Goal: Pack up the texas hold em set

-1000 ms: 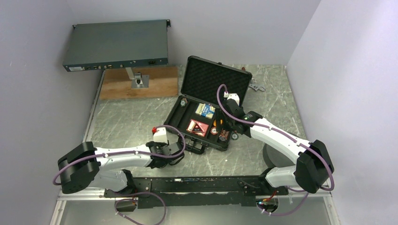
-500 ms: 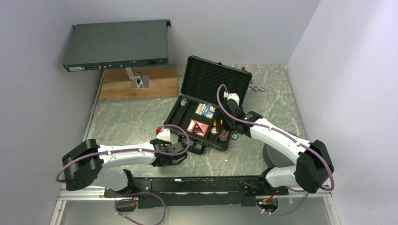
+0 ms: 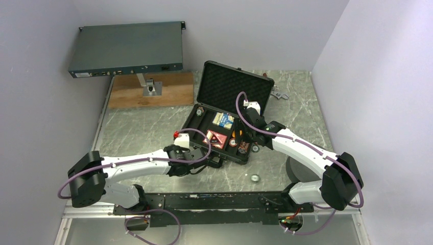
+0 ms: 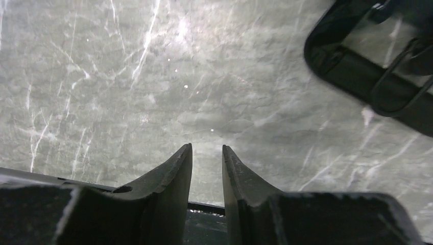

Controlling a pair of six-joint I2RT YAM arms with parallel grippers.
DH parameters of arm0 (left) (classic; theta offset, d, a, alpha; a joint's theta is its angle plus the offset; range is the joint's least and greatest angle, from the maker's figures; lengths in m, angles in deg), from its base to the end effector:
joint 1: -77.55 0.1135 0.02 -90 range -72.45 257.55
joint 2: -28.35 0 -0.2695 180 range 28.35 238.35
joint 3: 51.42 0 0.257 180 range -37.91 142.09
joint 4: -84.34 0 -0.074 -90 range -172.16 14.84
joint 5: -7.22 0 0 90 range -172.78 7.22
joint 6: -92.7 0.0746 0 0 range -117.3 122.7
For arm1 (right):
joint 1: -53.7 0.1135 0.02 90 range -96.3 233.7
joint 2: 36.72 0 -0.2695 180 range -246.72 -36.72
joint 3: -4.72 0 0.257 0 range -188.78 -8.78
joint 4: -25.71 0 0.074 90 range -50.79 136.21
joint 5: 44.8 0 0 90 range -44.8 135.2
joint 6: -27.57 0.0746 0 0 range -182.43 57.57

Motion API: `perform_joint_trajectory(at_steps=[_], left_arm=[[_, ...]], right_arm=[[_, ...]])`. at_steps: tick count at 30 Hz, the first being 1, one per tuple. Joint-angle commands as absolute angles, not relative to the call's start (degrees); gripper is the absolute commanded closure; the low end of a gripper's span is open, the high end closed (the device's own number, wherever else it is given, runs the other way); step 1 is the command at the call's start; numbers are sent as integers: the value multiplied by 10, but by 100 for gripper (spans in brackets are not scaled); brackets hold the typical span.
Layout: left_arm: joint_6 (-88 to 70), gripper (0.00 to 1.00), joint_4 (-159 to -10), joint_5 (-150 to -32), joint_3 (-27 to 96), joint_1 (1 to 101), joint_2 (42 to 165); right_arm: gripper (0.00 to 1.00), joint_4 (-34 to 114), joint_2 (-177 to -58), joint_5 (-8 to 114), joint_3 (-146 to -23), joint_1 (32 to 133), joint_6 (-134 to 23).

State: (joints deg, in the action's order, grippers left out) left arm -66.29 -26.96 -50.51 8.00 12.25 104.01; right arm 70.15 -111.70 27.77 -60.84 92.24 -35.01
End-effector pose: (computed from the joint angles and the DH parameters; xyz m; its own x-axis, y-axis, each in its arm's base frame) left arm 0.1248 -0.1760 0.1662 -0.8480 -0.0453 -0.5281 -0.1202 0.9868 0.1083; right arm 0.2402 0.1628 0.2145 -0.7708 -0.0523 -0.6349 -0.1141 0.9918 0.0569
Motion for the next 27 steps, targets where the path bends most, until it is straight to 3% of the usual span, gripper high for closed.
perform_joint_trajectory(at_steps=[1, 11, 17, 21, 27], left_arm=[[-642, 66, -243, -475, 125, 121, 1047], [-511, 58, -364, -518, 140, 121, 1017], [-406, 37, -429, -550, 161, 121, 1007], [-343, 27, -413, -574, 206, 138, 1018], [-240, 22, -385, -649, 229, 235, 946]], right_arm=[[20, 688, -1109, 275, -612, 920, -354], [21, 703, -1095, 272, -614, 920, -348], [18, 732, -1074, 249, -604, 920, -311], [1, 793, -1043, 168, -593, 919, -210], [0, 960, -984, 119, -567, 904, 57]])
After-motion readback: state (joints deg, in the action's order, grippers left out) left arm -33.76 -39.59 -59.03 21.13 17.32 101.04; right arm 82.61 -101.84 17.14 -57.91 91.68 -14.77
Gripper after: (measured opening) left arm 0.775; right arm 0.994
